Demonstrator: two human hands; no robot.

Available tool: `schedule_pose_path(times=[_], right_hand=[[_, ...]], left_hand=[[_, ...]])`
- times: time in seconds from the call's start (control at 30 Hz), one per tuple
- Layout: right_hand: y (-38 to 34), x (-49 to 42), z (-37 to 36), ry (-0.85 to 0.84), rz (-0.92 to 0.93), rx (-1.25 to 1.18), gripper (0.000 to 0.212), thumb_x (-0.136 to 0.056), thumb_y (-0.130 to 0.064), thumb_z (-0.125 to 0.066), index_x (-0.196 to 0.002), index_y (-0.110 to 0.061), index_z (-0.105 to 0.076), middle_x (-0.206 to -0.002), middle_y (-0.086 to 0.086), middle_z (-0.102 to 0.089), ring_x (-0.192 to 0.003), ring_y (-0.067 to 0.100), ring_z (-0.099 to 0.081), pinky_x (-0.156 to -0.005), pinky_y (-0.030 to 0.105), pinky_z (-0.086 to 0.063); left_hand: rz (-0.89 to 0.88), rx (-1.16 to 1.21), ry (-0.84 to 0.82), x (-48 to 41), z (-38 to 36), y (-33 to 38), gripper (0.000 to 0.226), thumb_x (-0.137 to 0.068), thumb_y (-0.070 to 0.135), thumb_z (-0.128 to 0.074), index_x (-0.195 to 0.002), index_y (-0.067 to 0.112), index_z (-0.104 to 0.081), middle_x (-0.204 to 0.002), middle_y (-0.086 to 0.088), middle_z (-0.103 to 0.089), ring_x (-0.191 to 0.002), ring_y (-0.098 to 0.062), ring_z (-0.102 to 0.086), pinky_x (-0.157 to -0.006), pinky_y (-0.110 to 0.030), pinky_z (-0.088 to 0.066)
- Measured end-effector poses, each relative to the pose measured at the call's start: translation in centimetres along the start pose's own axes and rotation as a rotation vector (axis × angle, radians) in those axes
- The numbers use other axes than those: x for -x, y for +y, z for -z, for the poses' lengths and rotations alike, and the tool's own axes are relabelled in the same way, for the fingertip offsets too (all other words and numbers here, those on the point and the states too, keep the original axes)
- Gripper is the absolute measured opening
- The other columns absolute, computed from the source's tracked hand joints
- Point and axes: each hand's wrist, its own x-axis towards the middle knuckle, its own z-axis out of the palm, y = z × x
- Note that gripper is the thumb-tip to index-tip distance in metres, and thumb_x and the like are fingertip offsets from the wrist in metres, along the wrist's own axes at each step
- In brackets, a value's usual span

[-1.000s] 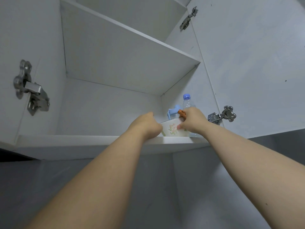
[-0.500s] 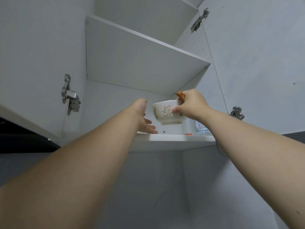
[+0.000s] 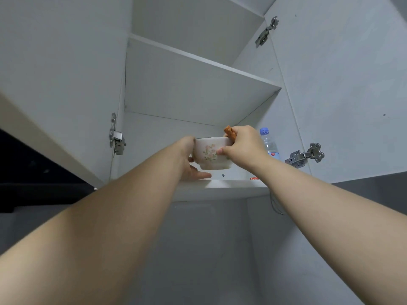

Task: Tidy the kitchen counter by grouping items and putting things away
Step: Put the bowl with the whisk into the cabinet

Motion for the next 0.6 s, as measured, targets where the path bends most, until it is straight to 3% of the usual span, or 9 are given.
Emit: schedule_pose_path(times=[0.07,0.1,0.2,0.33,0.43,0.6], right_hand=[[-0.5,0.4,0.3,0.023,0.004,-0.016,0.025,-0.072,-0.018,-0.079,-0.077,-0.018,-0.055,-0.078,-0.001,-0.054,-0.078,0.022,-0.05,-0.065,0.026,-0.035],[-0.7,0.6,0.5,0.031,-0.001,-0.035,0.024,-0.071,-0.016,-0.079,-0.076,-0.017,-0.055,-0.077,-0.001,-0.055,-0.077,0.022,-0.051,-0.065,0.027,-0.036],[-1.5,1.4,1.0,0.048,-0.029,-0.091,0.022,-0.071,-0.013,-0.079,-0.075,-0.013,-0.057,-0.076,0.001,-0.057,-0.077,0.021,-0.054,-0.067,0.029,-0.042],[-2.8,2.9,2.0,0.034,-0.046,-0.132,0.022,-0.071,-0.012,-0.079,-0.074,-0.012,-0.058,-0.074,-0.001,-0.056,-0.075,0.019,-0.052,-0.062,0.026,-0.038],[-3.4,3.9,2.6,0.014,-0.046,-0.123,0.022,-0.071,-0.013,-0.079,-0.079,-0.003,-0.061,-0.076,0.0,-0.055,-0.074,0.018,-0.049,-0.057,0.025,-0.037],[-4.2,5.3,4.2,-0.024,-0.093,-0.156,0.026,-0.072,-0.015,-0.078,-0.069,-0.017,-0.053,-0.069,-0.01,-0.05,-0.069,0.016,-0.049,-0.047,0.021,-0.038]], left_hand=[[0.002,0.011,-0.022,0.8,0.0,0.0,0.052,-0.086,0.039,-0.054,-0.12,0.002,-0.045,-0.125,-0.023,-0.048,-0.091,-0.048,-0.062,-0.053,-0.05,-0.056],[0.0,0.013,-0.03,1.3,0.1,0.0,0.051,-0.085,0.04,-0.055,-0.119,0.003,-0.046,-0.123,-0.024,-0.051,-0.085,-0.048,-0.064,-0.052,-0.05,-0.057],[-0.011,0.032,-0.067,2.9,0.6,-0.1,0.046,-0.083,0.039,-0.059,-0.111,0.004,-0.049,-0.115,-0.026,-0.056,-0.08,-0.047,-0.067,-0.059,-0.049,-0.059],[-0.034,0.087,-0.086,4.6,1.4,-0.7,0.04,-0.081,0.035,-0.063,-0.105,0.006,-0.052,-0.12,-0.021,-0.054,-0.079,-0.045,-0.068,-0.053,-0.046,-0.058],[-0.043,0.113,-0.092,5.9,1.6,-1.3,0.033,-0.081,0.035,-0.062,-0.097,0.006,-0.053,-0.117,-0.017,-0.054,-0.077,-0.042,-0.068,-0.062,-0.046,-0.059],[-0.037,0.129,-0.076,8.2,1.1,-1.7,0.034,-0.082,0.037,-0.062,-0.099,0.009,-0.053,-0.106,-0.016,-0.056,-0.073,-0.037,-0.067,-0.061,-0.046,-0.059]])
